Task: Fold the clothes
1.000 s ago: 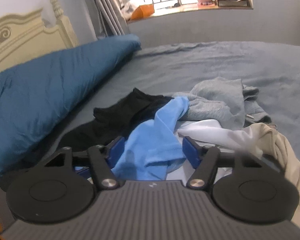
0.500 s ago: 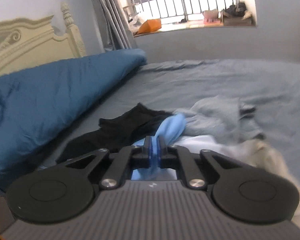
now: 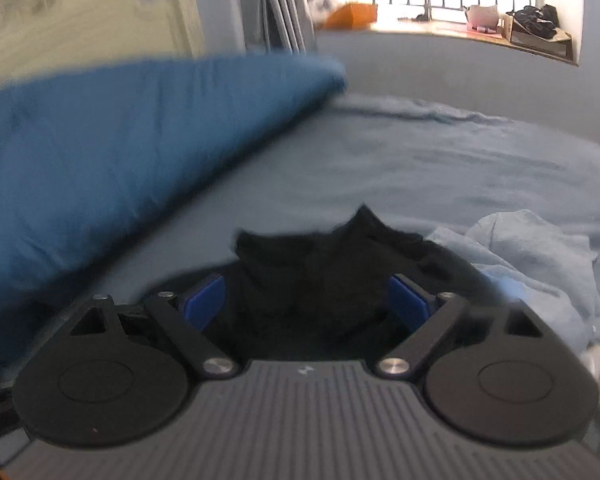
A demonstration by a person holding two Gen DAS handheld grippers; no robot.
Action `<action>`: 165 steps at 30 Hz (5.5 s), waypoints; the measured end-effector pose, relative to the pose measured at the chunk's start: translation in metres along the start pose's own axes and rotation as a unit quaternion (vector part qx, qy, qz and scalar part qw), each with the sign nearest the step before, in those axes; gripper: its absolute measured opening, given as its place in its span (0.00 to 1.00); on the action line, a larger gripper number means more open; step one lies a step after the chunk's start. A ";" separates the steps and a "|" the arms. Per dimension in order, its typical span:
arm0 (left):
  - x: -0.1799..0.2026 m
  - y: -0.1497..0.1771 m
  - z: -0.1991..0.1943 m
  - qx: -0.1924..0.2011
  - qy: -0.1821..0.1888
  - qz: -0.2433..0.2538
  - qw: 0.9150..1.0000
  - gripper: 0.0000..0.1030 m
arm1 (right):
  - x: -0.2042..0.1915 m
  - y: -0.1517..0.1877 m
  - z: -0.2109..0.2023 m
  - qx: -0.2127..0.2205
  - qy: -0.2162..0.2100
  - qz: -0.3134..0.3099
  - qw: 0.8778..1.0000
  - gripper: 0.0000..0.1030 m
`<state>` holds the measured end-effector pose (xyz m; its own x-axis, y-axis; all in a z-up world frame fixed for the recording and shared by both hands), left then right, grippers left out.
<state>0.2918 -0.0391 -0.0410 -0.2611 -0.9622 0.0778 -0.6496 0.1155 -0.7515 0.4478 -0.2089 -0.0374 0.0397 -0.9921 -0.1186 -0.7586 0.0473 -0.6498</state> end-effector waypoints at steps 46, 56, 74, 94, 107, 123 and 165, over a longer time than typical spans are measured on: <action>0.114 0.036 -0.241 0.096 0.123 0.040 0.987 0.05 | 0.020 0.180 -0.368 0.217 -0.389 0.232 0.865 0.03; 0.196 0.177 -0.382 -0.073 0.226 0.064 0.969 0.06 | 0.006 0.336 -0.504 0.132 -0.342 0.319 0.874 0.03; 0.257 0.423 -0.357 -0.244 0.250 0.186 0.918 0.41 | 0.096 0.638 -0.456 -0.021 -0.021 0.425 0.905 0.06; 0.349 0.446 -0.296 -0.193 0.254 0.522 0.791 0.05 | 0.047 0.728 -0.468 -0.021 -0.046 0.514 0.856 0.48; 0.331 0.326 -0.203 -0.223 0.228 0.372 0.872 0.38 | 0.013 0.718 -0.452 0.012 0.036 0.562 0.826 0.47; 0.370 0.404 -0.224 -0.211 0.296 0.540 0.759 0.38 | -0.011 0.709 -0.407 -0.030 0.102 0.583 0.805 0.49; 0.311 0.288 -0.243 -0.213 0.285 0.346 0.868 0.04 | -0.004 0.661 -0.456 0.015 0.110 0.516 0.849 0.07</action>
<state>-0.1503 -0.2451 -0.0740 -0.9259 -0.3622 0.1070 -0.3703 0.8144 -0.4469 -0.3503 -0.2264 -0.1241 -0.7615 -0.4173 -0.4959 -0.2981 0.9049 -0.3037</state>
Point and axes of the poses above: each gripper's, at about its wrist camera, not at the fingertips, and z roughly the way its jaws point, x to its right, y to its underside, the point moved 6 cm from there along z, roughly the way its jaws point, and after that the axes turned 4 degrees about -x, right-handed, at the moved point
